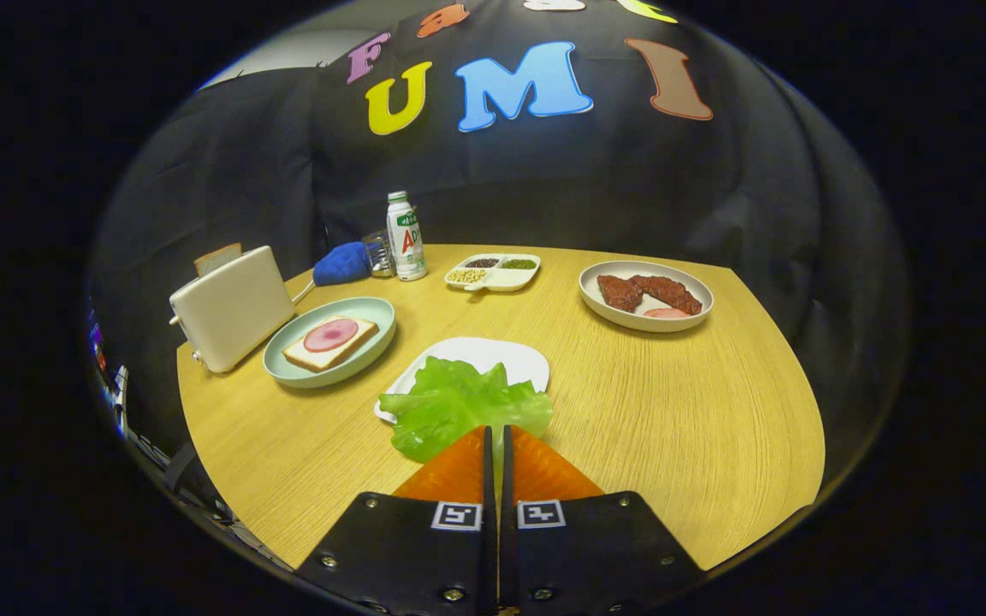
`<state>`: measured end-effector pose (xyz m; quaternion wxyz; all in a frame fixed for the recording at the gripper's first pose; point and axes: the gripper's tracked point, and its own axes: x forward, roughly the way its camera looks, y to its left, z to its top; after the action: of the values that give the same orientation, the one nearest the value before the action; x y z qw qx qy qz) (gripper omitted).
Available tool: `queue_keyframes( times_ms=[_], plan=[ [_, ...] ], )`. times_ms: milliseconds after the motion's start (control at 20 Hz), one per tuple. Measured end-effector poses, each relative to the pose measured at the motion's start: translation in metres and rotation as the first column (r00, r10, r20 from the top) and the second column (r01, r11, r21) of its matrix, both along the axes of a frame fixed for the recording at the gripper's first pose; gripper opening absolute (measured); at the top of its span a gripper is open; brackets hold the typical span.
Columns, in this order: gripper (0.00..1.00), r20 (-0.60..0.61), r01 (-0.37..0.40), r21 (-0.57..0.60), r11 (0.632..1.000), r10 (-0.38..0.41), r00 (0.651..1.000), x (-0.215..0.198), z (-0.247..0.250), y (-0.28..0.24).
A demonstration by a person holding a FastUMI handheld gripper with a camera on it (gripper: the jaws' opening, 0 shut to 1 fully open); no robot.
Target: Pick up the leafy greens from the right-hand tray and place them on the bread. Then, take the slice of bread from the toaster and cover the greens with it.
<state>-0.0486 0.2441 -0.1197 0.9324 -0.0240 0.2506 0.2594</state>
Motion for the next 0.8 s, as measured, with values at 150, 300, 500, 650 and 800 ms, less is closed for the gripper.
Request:
queue_keyframes(
  times_ms=[150,300,500,650,800],
  plan=[
    [0.01,0.012,-0.006,0.027,1.0,0.006,1.0,-0.002,0.01,0.006],
    [0.01,0.022,-0.022,0.066,0.998,0.021,1.0,-0.004,0.02,0.019],
    [0.01,0.046,-0.066,0.09,0.994,0.062,0.997,-0.01,0.034,0.046],
    [0.01,0.05,-0.102,0.102,0.99,0.097,0.994,-0.01,0.041,0.071],
    [0.01,0.051,-0.136,0.102,0.985,0.131,0.99,-0.008,0.046,0.096]
  ],
)
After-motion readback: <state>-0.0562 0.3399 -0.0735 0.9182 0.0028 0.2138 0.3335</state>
